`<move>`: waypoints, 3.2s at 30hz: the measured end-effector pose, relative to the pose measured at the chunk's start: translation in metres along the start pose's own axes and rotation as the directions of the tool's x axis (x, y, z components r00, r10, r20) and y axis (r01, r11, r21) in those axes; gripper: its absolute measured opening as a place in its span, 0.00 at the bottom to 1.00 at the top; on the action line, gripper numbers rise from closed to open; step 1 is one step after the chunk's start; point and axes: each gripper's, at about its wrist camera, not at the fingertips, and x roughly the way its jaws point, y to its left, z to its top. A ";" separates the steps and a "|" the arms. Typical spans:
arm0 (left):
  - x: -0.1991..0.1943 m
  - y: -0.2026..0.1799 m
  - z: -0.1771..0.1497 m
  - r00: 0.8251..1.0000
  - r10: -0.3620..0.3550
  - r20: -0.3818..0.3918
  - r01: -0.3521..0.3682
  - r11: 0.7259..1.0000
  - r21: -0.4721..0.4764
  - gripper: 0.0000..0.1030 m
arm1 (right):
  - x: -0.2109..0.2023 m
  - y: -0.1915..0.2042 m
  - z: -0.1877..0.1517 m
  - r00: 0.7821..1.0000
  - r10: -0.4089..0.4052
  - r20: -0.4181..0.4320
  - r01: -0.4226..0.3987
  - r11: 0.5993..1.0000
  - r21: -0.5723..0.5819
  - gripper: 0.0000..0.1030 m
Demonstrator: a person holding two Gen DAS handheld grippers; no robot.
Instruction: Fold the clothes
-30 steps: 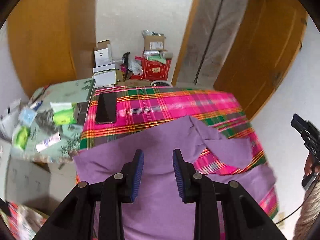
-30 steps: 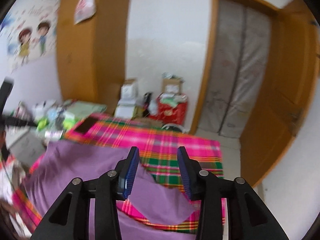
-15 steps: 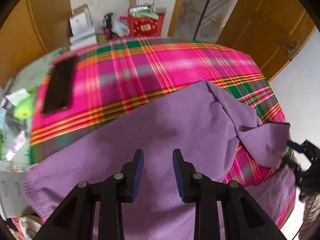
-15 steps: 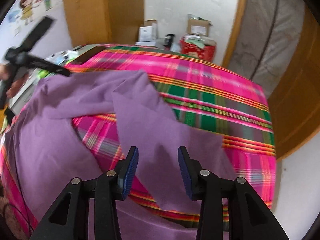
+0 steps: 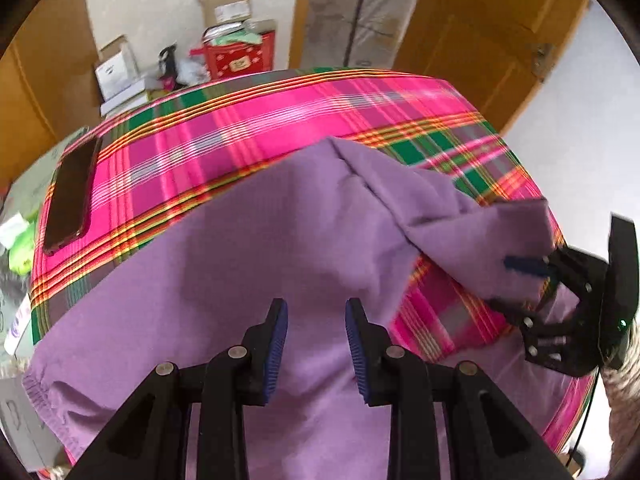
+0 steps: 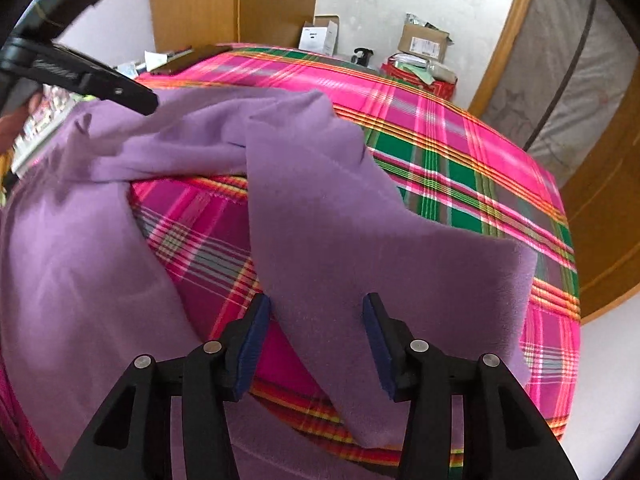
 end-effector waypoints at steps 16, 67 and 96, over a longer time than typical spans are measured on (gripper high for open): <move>0.039 -0.033 -0.015 0.980 0.195 -0.045 -0.186 0.970 0.156 0.29 | 0.005 -0.019 0.002 0.999 -0.031 0.028 0.029 0.997 0.070 0.13; 0.016 -0.015 -0.033 0.999 -0.033 -0.016 0.034 0.998 0.047 0.10 | -0.014 -0.170 0.030 0.966 -0.256 0.041 0.217 0.885 0.413 0.18; 0.007 -0.015 -0.027 0.998 -0.051 0.020 0.052 0.997 -0.062 0.11 | -0.024 -0.150 -0.072 0.994 -0.098 0.051 0.056 0.846 0.531 0.41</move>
